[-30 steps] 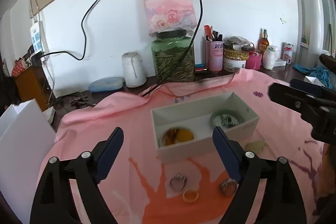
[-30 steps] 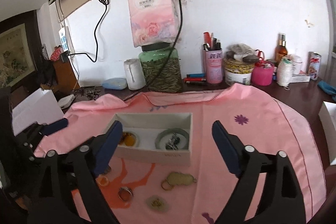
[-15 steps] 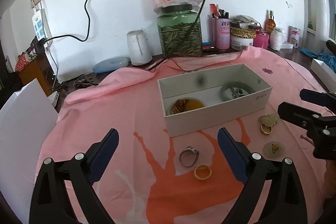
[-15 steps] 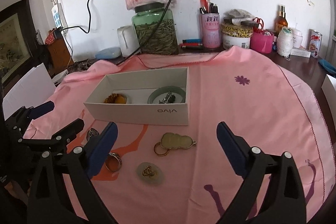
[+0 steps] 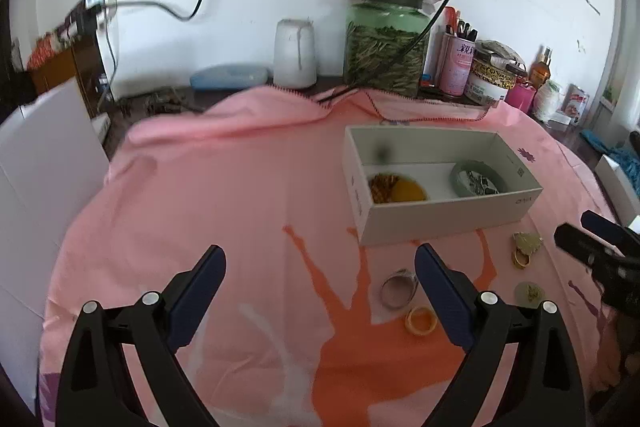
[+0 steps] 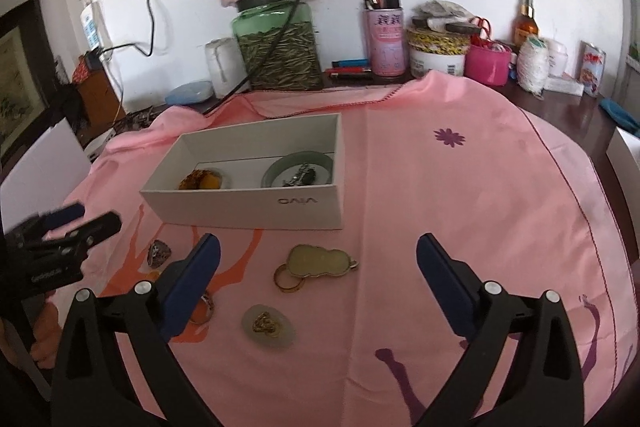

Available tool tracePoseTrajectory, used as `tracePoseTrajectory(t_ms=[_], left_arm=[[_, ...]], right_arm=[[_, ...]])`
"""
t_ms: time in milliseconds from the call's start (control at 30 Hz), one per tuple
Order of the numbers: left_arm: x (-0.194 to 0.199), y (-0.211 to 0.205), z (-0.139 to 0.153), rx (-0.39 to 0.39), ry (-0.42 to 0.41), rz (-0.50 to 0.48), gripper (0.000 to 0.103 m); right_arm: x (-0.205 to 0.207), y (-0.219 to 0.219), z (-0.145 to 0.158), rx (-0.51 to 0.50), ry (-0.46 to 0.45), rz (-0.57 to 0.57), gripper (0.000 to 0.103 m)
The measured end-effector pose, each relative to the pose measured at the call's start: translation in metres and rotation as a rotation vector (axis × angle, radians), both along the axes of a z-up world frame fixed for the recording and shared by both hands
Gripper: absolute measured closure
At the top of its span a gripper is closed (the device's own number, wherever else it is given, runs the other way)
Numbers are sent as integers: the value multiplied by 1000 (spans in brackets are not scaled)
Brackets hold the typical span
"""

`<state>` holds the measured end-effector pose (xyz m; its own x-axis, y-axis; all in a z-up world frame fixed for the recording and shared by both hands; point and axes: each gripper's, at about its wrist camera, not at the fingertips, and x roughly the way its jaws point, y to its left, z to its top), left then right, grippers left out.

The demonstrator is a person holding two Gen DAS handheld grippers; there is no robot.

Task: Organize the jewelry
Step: 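Withdraw both tools from the box toward the rings, then grasp the plain silver ring with the left tool while the right tool grasps the stone ring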

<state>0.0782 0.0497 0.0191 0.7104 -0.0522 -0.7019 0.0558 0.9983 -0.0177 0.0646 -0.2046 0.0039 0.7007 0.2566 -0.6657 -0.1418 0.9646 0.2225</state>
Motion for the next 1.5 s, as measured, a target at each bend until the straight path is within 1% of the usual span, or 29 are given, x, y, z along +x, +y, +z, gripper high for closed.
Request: tracePoseTrajectory(t_ms=[100,233,400,467,500,567,600,633,667,700,733,767,833,1000,1067,1100,1133,1167,1233,1333,1467,1500], left_arm=[[-3,-1,-4,14,12,-22,9],[-8,-19,-9,68,7,-101,11],[-5,-35,-18,113,19,-136,12],[0,-37,-23,112,39,-141,20],[3,-37,-25,109,51,-144,21],[8,-38,-29,108,71,-147,29],[11,-38,-31,107,81,-150,31],[12,-38,-33,105,87,-154,37],[13,-39,-34,98,98,-164,46],[14,-39,-35,88,107,-175,51],[14,-39,-36,76,118,-185,62],[14,-37,-36,55,124,-198,71],[14,-36,-36,43,127,-201,78],[13,-27,-34,22,132,-160,79],[13,-24,-33,28,131,-138,79],[14,-23,-34,27,136,-132,79],[15,-22,-34,24,138,-131,78],[16,-22,-34,24,138,-129,78],[15,-22,-34,33,136,-127,78],[15,-24,-34,46,133,-125,78],[15,-23,-34,48,133,-125,78],[15,-23,-34,49,133,-125,78]], right_arm=[[1,-7,1,36,11,-16,9],[3,-8,1,52,25,-10,9],[1,-6,1,73,33,9,9],[0,-5,2,74,29,11,9],[0,-5,2,73,28,10,9],[1,-5,2,71,29,10,9],[1,-5,2,70,31,10,9],[1,-5,1,69,33,10,9],[2,-4,1,67,35,10,9],[1,-4,1,66,35,10,9],[1,-4,1,61,33,10,9],[1,-3,1,57,32,10,9],[1,-3,0,49,29,10,9],[3,2,-4,21,41,28,9],[2,7,-5,-3,45,48,9],[2,10,-6,-8,48,64,12],[1,13,-7,-8,50,85,20],[0,19,-8,-6,54,121,24],[-2,29,-10,-7,63,185,34],[-7,46,-15,-30,74,277,42],[-13,66,-22,-71,91,361,44],[-13,69,-23,-64,98,380,45]])
